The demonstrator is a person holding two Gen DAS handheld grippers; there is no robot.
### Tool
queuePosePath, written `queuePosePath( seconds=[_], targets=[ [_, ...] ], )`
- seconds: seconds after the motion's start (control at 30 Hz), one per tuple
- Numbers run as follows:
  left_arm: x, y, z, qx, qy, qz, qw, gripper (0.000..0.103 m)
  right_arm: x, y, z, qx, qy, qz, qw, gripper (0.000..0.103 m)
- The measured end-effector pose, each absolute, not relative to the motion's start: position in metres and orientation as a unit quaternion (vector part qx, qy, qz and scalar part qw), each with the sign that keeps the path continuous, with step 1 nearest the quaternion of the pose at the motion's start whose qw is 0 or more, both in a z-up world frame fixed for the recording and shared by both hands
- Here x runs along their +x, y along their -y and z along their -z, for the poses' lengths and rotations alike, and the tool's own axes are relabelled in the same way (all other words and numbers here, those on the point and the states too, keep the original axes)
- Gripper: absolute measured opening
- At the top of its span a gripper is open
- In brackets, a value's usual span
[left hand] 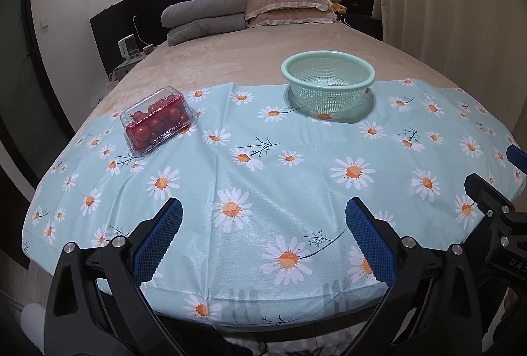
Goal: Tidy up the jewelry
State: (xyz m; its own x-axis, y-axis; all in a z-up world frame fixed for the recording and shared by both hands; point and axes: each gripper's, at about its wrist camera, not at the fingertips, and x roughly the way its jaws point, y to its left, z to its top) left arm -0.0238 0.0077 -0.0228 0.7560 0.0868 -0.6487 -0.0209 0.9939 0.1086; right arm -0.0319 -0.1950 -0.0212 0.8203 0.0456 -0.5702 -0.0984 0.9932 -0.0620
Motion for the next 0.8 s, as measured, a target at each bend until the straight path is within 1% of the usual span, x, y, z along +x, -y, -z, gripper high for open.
queuePosePath(
  seconds=[0.43, 0.8],
  targets=[
    [-0.0263, -0.0034, 0.0212, 0.061, -0.343, -0.023, 0.937, 0.097, -0.0341, 0.194, 0.0211, -0.064, -0.292, -0.024, 0.954, 0.095],
    [-0.0282, -0.0004, 0.0231, 0.064, -0.347, -0.013, 0.936, 0.097, -0.0338, 0.1981, 0.0224, -0.057, -0.298, -0.024, 0.952, 0.095]
  ],
)
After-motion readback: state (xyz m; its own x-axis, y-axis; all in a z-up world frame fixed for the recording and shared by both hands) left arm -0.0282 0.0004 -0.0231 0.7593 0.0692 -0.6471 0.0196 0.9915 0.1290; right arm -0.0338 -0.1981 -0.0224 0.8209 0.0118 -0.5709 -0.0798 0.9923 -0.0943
